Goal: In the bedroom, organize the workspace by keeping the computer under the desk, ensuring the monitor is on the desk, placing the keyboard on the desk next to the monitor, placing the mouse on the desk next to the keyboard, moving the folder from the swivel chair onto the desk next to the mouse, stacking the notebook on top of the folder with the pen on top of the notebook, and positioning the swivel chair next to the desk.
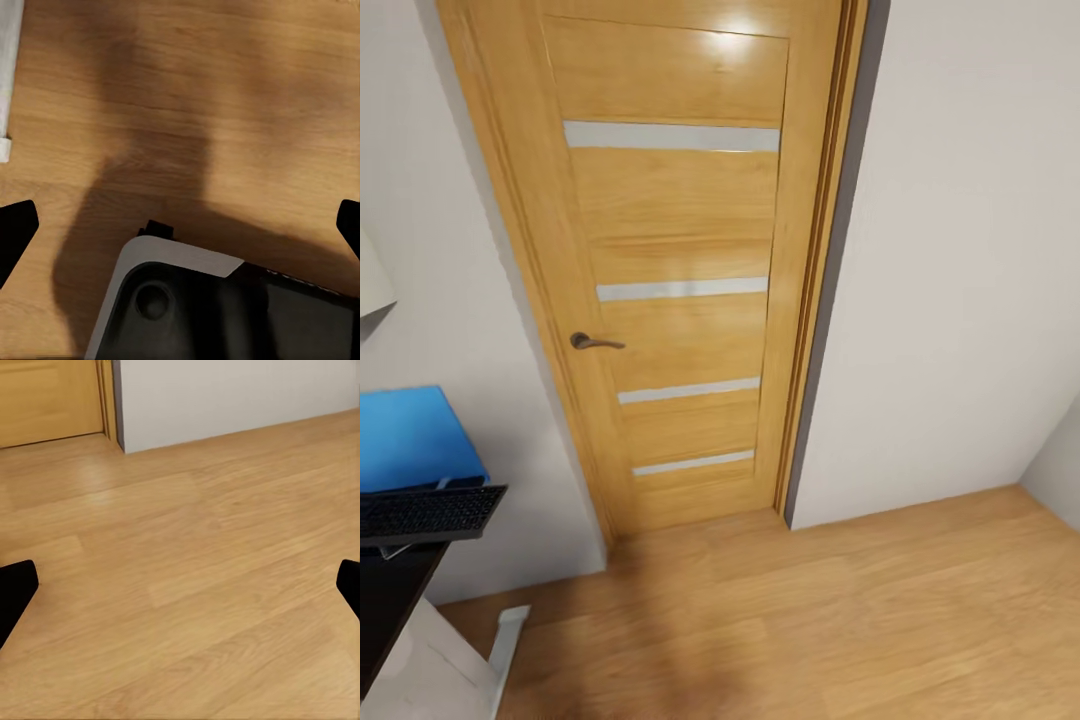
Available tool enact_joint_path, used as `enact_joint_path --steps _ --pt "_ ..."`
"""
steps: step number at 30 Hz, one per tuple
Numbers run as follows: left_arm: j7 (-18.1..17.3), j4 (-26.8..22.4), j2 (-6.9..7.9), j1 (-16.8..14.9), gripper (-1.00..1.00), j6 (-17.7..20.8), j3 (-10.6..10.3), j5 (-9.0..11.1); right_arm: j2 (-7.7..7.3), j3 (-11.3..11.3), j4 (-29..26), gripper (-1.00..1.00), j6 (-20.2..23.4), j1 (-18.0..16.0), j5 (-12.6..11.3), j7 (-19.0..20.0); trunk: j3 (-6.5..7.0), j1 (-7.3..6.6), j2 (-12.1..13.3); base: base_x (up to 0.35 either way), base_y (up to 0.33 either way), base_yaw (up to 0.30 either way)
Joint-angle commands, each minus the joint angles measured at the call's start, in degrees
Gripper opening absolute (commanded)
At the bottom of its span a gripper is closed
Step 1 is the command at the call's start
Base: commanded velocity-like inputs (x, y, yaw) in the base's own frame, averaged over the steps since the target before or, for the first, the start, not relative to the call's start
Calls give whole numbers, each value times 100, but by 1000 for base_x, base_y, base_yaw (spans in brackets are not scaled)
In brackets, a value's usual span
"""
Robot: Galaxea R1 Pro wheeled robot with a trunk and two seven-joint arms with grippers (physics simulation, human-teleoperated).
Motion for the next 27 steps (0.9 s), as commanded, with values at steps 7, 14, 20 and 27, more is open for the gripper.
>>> enact_joint_path --steps 7,14,20,27 --pt "-1 10 -3 -5 100 -14 0 34 3 -5 11 100 -99 -2 4 -38 -9 2 -8 0 0 264" --pt "0 20 -7 -5 100 -12 -2 34 3 -3 20 100 -180 -2 5 -41 -9 2 -8 0 -51 266" --pt "7 23 -9 -5 100 -12 -8 29 4 20 28 100 -197 -2 11 -40 -9 2 -8 0 -245 268" --pt "9 36 -10 -5 100 -4 -16 32 4 35 31 100 -198 -2 13 -34 -9 2 -8 0 -302 271"
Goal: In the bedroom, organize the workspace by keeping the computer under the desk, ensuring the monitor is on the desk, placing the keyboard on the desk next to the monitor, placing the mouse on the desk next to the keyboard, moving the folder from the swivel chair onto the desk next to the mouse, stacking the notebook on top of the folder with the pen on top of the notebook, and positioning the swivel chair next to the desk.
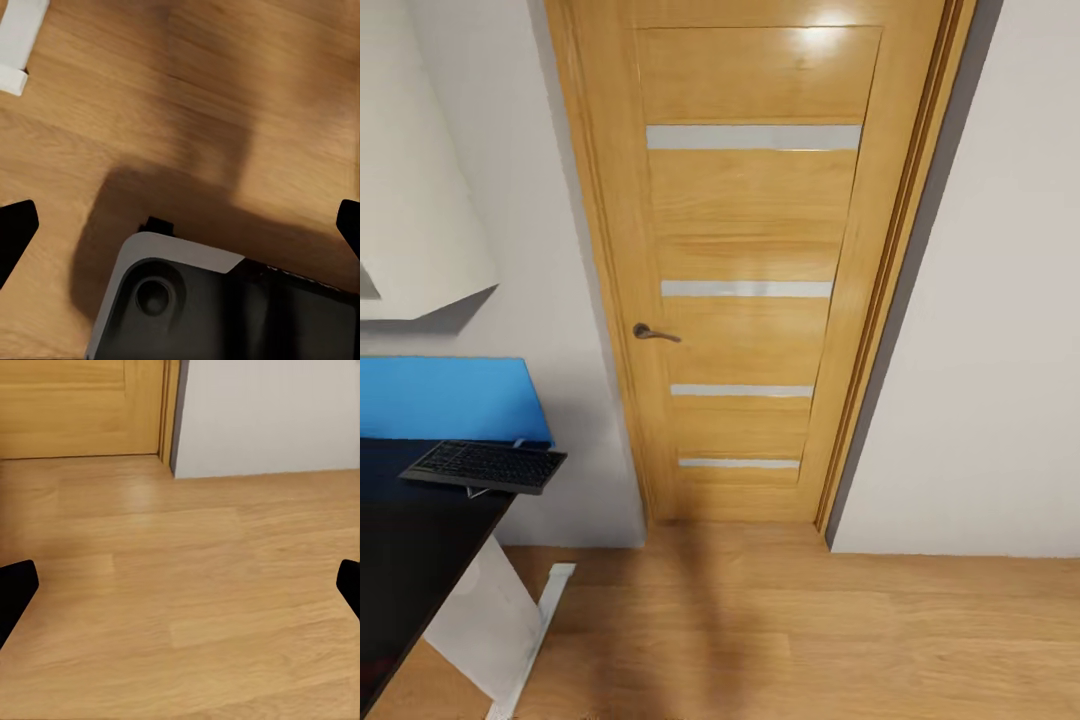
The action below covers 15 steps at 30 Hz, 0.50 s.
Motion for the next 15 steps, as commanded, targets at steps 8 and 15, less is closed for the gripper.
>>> enact_joint_path --steps 8,15 --pt "-5 4 -1 -4 100 -16 3 26 -4 11 8 100 -12 -3 13 -3 -9 2 -8 0 -176 273" --pt "-12 5 -1 -4 100 -21 2 24 -15 14 10 100 -4 -3 24 7 -9 2 -8 0 -23 274"
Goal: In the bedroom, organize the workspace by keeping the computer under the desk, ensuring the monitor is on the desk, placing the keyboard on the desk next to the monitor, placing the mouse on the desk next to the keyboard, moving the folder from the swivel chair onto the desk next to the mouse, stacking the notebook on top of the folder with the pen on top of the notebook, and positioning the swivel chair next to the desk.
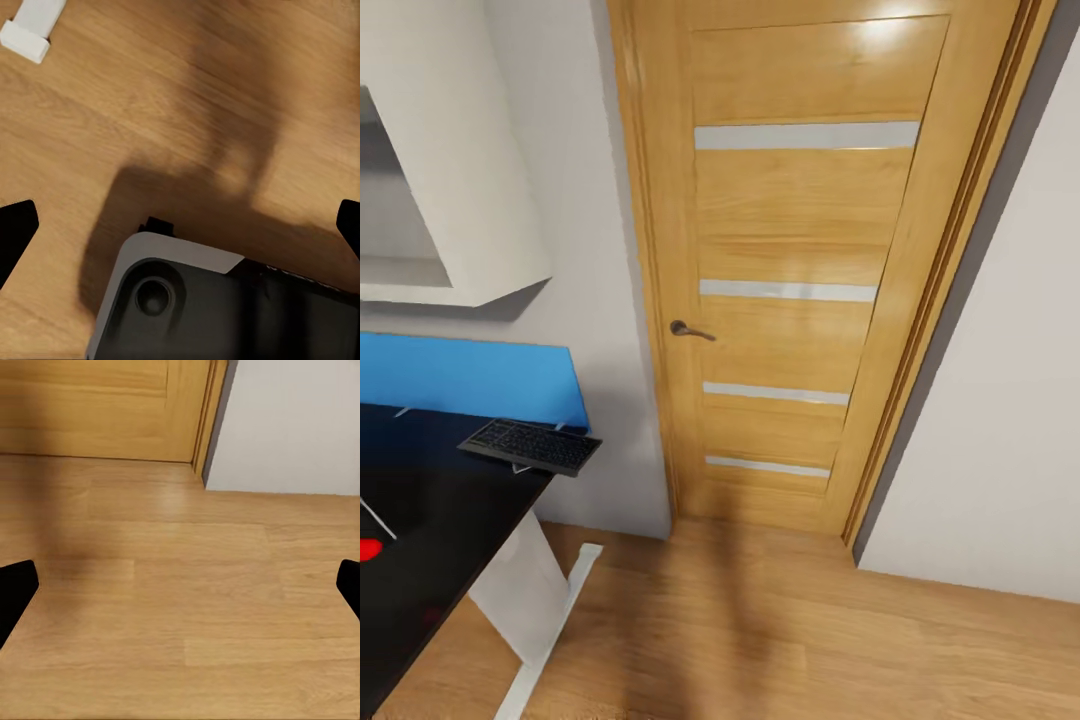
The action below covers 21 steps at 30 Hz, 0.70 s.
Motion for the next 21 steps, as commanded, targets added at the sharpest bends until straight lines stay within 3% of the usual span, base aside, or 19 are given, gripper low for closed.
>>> enact_joint_path --steps 1,21 --pt "-6 4 -1 -5 100 -15 2 30 0 3 0 100 -13 -2 3 -14 -9 2 -8 0 -4 275" --pt "-7 0 -1 -5 100 -33 18 29 -1 4 9 100 14 -2 5 -5 -9 2 -8 0 0 275"
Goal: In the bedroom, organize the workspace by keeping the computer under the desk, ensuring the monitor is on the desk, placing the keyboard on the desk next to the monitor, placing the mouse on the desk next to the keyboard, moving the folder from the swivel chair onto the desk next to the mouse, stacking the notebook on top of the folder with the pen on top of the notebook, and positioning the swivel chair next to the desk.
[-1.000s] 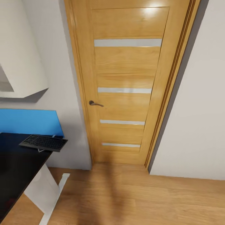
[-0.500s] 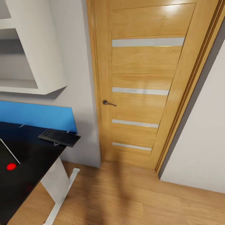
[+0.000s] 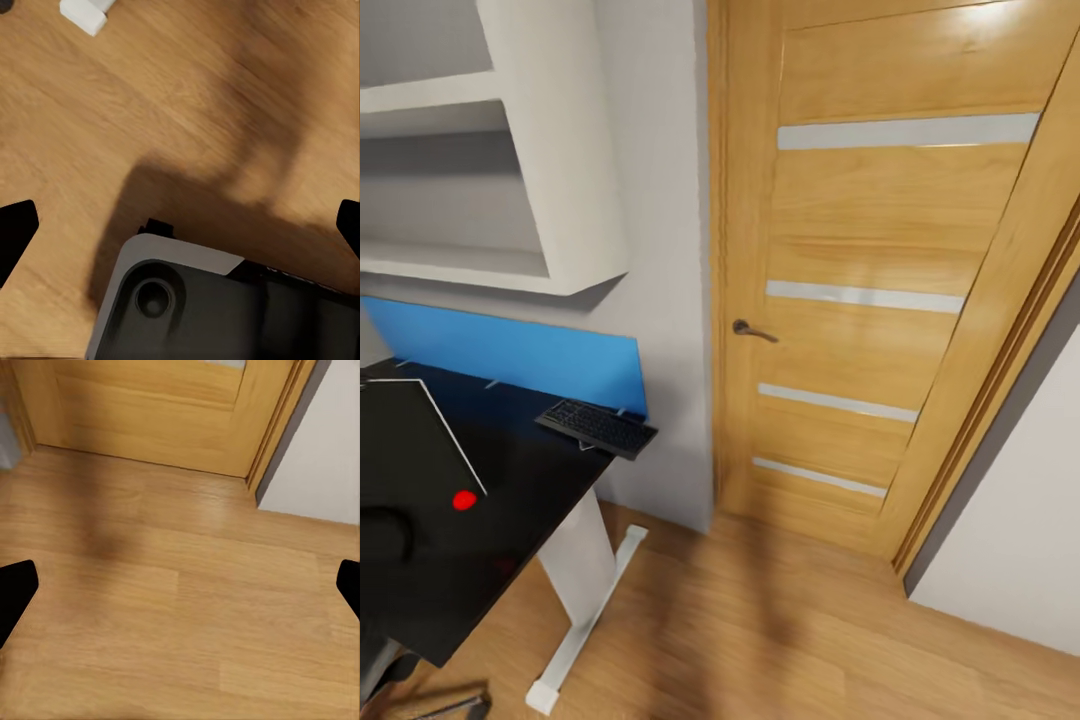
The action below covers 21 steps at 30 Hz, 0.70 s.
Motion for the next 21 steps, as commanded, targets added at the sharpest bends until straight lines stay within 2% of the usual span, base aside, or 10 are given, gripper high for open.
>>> enact_joint_path --steps 1,2,6,7,9,11,14,17,19,21 --pt "-6 3 0 -5 100 -30 2 32 1 3 0 100 -13 -2 2 -14 -9 2 -8 0 0 275" --pt "-6 2 0 -5 100 -53 4 32 1 3 0 100 -13 -2 2 -13 -9 2 -8 0 0 275" --pt "-4 3 -2 -5 100 -752 15 34 -4 3 0 100 -13 -2 2 -13 -9 2 -8 0 0 275" --pt "2 10 -5 -5 100 -1117 17 36 -6 3 0 100 -13 -2 2 -13 -9 2 -8 0 0 275" --pt "5 19 -13 -5 100 -1517 18 41 -6 3 0 100 -13 -2 2 -13 -9 2 -8 0 0 275" --pt "39 148 -109 0 100 -2418 20 45 -7 3 0 100 -13 -2 2 -13 -9 2 -8 0 0 275" --pt "181 423 -198 3 100 -3027 6 35 -8 3 0 100 -13 -2 2 -13 -9 2 -8 0 0 276" --pt "361 569 -235 0 100 -3247 -67 -30 -8 3 0 100 -13 -2 2 -13 -9 2 -8 0 0 277" --pt "671 665 -257 -3 100 -3383 -239 -186 -8 3 0 100 -13 -2 2 -13 -9 2 -8 0 0 278" --pt "853 691 -263 0 100 -3417 -322 -247 -8 3 0 100 -13 -2 2 -13 -9 2 -8 0 0 278"
